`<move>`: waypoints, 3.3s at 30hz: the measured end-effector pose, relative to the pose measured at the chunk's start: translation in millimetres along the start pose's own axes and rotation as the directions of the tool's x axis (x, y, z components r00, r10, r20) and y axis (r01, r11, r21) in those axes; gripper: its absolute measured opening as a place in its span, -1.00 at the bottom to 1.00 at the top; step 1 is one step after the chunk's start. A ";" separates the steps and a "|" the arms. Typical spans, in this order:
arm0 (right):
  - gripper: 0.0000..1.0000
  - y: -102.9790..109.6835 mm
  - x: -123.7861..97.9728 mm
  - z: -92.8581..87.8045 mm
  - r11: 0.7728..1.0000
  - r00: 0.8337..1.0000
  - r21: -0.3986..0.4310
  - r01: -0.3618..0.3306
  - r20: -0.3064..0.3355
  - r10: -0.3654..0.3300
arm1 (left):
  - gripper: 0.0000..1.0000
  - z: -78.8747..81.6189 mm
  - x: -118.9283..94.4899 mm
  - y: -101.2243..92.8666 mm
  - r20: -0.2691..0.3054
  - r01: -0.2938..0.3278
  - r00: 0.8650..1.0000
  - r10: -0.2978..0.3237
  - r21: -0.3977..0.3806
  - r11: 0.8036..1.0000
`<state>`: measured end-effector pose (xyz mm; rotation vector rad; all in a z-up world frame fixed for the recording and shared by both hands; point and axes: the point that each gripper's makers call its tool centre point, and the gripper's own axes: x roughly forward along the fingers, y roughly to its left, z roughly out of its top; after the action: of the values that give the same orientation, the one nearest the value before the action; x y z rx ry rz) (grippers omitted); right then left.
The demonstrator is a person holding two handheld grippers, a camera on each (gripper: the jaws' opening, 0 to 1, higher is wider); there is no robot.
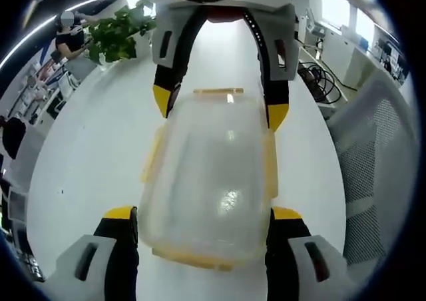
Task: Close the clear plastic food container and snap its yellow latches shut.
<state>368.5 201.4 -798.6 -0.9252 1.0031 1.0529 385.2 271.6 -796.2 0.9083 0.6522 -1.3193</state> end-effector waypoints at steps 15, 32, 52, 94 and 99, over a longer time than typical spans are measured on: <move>0.51 9.9 7.8 26.8 1.000 1.000 -0.005 -0.008 0.000 0.008 | 0.58 -23.0 -13.5 -1.9 -0.001 -0.005 1.000 0.005 -0.004 1.000; 0.52 19.0 17.3 63.0 1.000 1.000 -0.011 -0.008 0.001 0.008 | 0.59 -54.1 -32.4 -1.9 -0.015 -0.017 1.000 0.017 -0.003 1.000; 0.53 21.3 27.7 97.9 0.999 1.000 -0.033 -0.017 0.016 0.018 | 0.60 -85.1 -49.3 3.4 -0.032 -0.026 0.999 0.025 -0.024 0.999; 0.55 -20.1 36.5 107.3 0.998 0.999 -0.058 -0.033 0.015 0.034 | 0.63 -90.2 -41.9 45.6 -0.044 -0.048 0.998 0.046 -0.040 0.998; 0.55 -26.1 38.8 108.5 0.998 0.999 -0.060 -0.033 0.015 0.034 | 0.63 -90.6 -40.6 51.7 -0.040 -0.051 0.998 0.049 -0.041 0.998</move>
<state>422.1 306.7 -802.2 -0.9498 0.9812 1.1222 437.7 370.4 -799.4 0.9130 0.6811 -1.2419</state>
